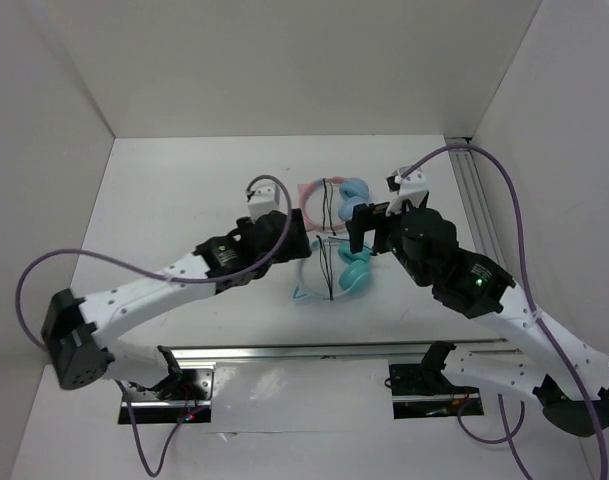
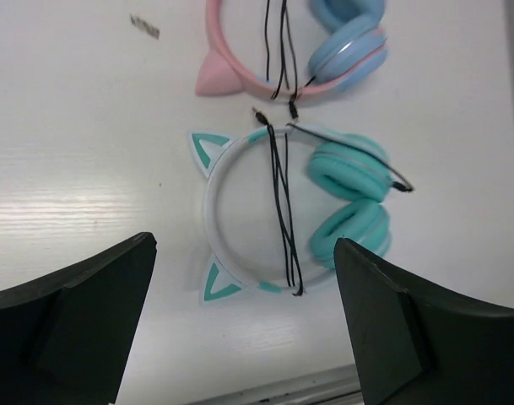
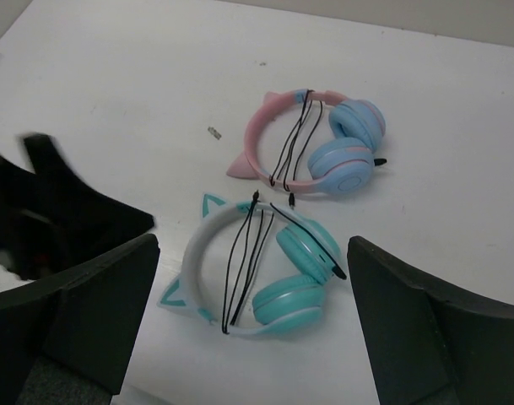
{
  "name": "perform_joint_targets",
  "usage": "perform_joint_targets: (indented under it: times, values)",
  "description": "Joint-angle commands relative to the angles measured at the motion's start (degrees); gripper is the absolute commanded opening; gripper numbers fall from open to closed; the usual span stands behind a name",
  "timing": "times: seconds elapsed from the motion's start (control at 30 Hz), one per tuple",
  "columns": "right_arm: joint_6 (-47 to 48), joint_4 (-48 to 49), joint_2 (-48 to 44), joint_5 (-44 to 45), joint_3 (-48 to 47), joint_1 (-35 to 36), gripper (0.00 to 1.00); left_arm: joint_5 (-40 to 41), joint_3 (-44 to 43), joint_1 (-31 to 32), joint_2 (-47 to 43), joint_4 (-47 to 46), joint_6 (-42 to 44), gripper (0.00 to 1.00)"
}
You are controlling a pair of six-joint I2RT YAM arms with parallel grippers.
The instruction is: Wrap the headphones
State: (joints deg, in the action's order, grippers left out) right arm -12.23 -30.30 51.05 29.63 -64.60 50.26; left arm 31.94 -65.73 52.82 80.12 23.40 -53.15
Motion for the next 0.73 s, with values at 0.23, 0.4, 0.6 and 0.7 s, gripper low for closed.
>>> perform_joint_targets:
  times: [0.23, 0.4, 0.6, 0.7]
  values:
    - [-6.6, -24.3, -7.9, 2.5, -17.4, 0.3, 1.00, 9.7, -5.3, 0.7, -35.5, 26.1, 10.2, 0.99]
    - [-7.6, -28.4, -13.9, 1.2, -18.5, 0.3, 1.00, 11.0, -9.5, 0.7, -45.3, 39.1, 8.1, 0.99]
    - [-8.2, -29.6, -17.7, 1.4, -15.8, 0.3, 1.00, 10.5, -9.5, 0.7, -53.4, 46.9, 4.6, 0.99]
    - [-9.0, -31.4, -17.7, 2.9, -15.8, 0.3, 1.00, 11.3, -9.0, 0.7, -55.4, 48.8, 2.8, 0.99]
